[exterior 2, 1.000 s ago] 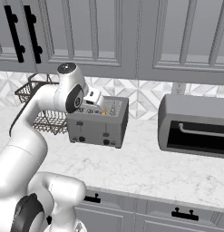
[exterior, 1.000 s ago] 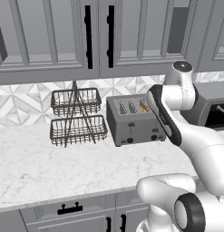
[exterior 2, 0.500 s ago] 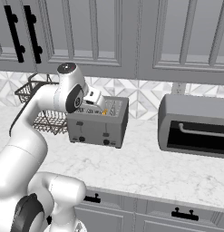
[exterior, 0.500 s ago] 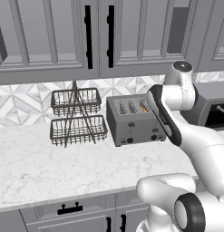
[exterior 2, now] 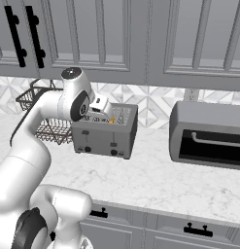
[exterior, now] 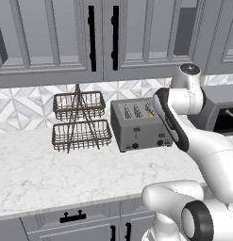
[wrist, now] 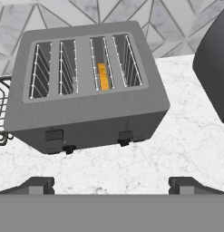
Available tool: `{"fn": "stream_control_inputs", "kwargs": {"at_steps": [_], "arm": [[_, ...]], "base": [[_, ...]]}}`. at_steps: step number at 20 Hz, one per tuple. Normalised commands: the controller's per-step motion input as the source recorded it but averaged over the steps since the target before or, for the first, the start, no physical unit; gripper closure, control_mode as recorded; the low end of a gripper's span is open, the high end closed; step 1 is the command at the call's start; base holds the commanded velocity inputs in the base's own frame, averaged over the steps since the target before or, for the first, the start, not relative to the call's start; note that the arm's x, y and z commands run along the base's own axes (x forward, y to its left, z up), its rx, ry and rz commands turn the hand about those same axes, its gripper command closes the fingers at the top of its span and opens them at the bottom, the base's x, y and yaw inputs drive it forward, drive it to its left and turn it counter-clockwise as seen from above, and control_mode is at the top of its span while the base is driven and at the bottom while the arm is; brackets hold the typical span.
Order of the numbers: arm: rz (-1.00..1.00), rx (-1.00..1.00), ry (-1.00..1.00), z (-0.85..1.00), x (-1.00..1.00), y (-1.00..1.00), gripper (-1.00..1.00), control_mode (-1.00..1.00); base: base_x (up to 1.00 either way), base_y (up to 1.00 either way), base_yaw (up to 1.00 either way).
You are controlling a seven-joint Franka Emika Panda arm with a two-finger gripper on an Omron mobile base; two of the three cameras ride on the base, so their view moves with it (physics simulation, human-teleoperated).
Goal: Start the toaster. Once the lever pops up, take the bread to the plate on the dining counter.
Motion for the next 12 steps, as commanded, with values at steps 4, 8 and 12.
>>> {"fn": "stream_control_inputs", "kwargs": {"at_steps": [4, 8, 12], "arm": [[0.0, 0.0, 0.0, 0.0, 0.0, 0.0, -1.0, -1.0], [0.0, 0.0, 0.0, 0.0, 0.0, 0.0, -1.0, -1.0], [0.0, 0.0, 0.0, 0.0, 0.0, 0.0, -1.0, -1.0]], "base": [[0.0, 0.0, 0.0], [0.0, 0.0, 0.0], [0.0, 0.0, 0.0]]}}
